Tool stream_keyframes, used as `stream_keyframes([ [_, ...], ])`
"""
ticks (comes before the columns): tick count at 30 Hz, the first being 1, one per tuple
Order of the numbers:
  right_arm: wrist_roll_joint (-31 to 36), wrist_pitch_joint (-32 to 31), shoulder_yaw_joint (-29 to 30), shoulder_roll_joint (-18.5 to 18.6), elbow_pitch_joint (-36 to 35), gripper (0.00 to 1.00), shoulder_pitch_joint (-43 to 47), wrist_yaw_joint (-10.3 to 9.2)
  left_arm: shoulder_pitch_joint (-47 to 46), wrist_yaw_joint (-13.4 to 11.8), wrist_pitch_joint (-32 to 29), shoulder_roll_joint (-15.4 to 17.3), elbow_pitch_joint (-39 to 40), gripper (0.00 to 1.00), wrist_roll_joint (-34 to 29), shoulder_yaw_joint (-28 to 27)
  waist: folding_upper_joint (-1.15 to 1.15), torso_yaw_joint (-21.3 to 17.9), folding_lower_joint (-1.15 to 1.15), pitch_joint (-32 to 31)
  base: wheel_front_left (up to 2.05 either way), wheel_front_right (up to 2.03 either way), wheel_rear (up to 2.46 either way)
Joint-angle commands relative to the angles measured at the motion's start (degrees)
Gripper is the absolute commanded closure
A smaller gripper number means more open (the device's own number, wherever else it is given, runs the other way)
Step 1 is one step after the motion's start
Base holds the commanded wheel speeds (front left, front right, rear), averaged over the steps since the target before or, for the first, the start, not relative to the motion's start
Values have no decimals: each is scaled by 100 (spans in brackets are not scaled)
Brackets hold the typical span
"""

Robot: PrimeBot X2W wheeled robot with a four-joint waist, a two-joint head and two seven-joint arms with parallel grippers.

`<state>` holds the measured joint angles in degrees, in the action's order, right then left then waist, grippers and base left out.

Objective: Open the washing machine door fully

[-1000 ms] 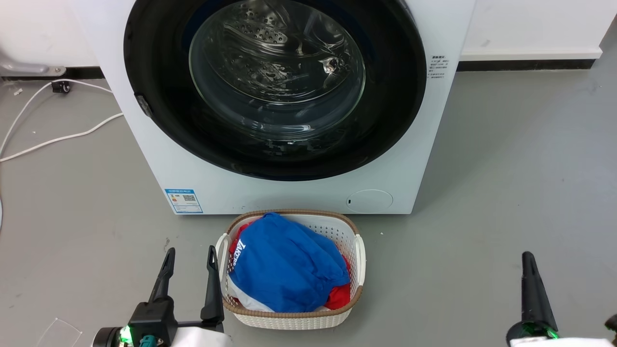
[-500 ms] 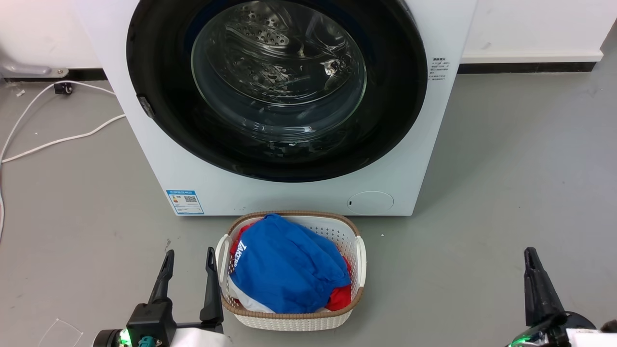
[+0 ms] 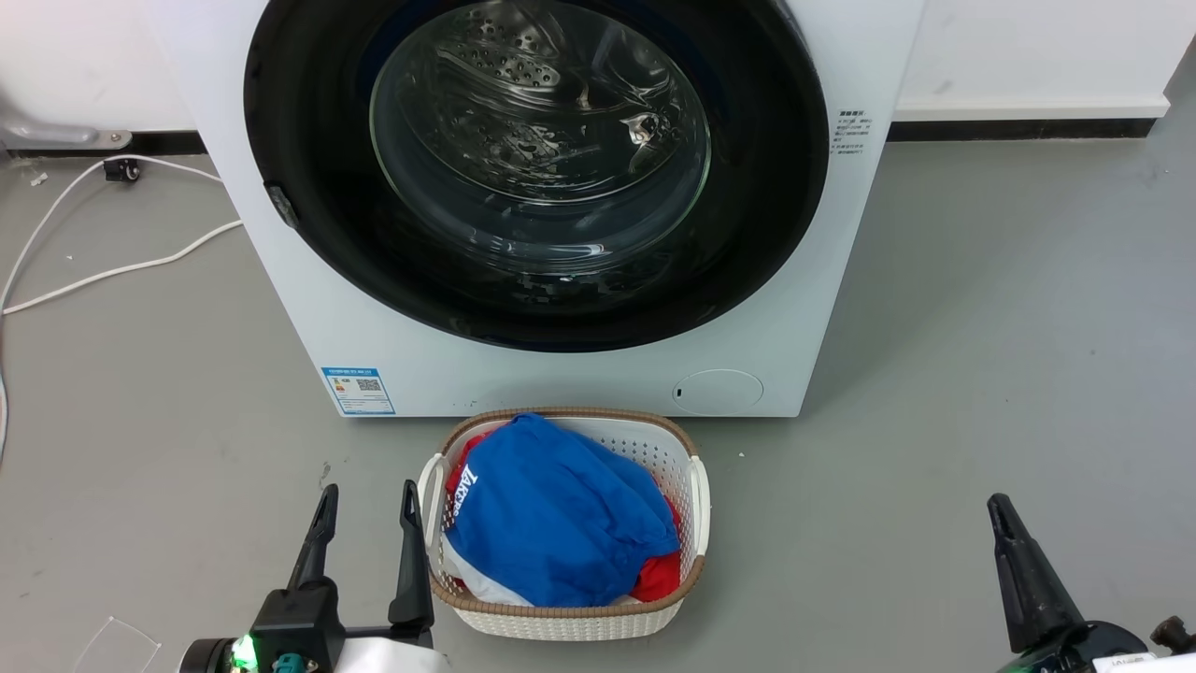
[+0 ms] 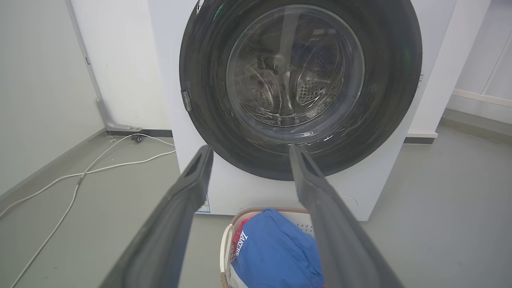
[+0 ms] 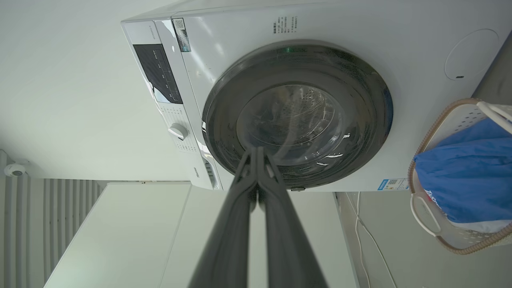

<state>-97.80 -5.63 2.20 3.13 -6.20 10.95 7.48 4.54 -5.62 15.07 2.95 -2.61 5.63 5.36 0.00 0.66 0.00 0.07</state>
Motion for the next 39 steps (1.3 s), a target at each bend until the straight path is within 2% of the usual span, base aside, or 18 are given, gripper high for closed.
stream_keyframes([
  [1,43,-16,-16,-24,12,100,64,2,16,-17,16,-8,-2,0,-47,-5,0,2,0,3,0,0,0],
  [13,25,100,-65,-31,104,100,-123,2,-92,-14,16,-8,55,0,-109,5,0,33,0,168,0,0,0],
  [17,38,140,139,-29,202,100,-435,2,-256,33,16,-8,103,0,-170,9,0,76,0,399,0,0,0],
  [22,-41,75,689,-7,484,100,-1117,2,-540,71,16,-8,185,0,-250,16,0,157,0,803,0,0,0],
  [30,43,-262,1400,416,1017,100,-2516,2,-1043,56,15,-8,364,0,-291,128,0,320,0,1590,0,0,0],
  [39,296,-816,1349,1130,1820,100,-4349,2,-1662,60,15,-8,589,0,-348,165,0,377,0,2617,0,0,0],
])
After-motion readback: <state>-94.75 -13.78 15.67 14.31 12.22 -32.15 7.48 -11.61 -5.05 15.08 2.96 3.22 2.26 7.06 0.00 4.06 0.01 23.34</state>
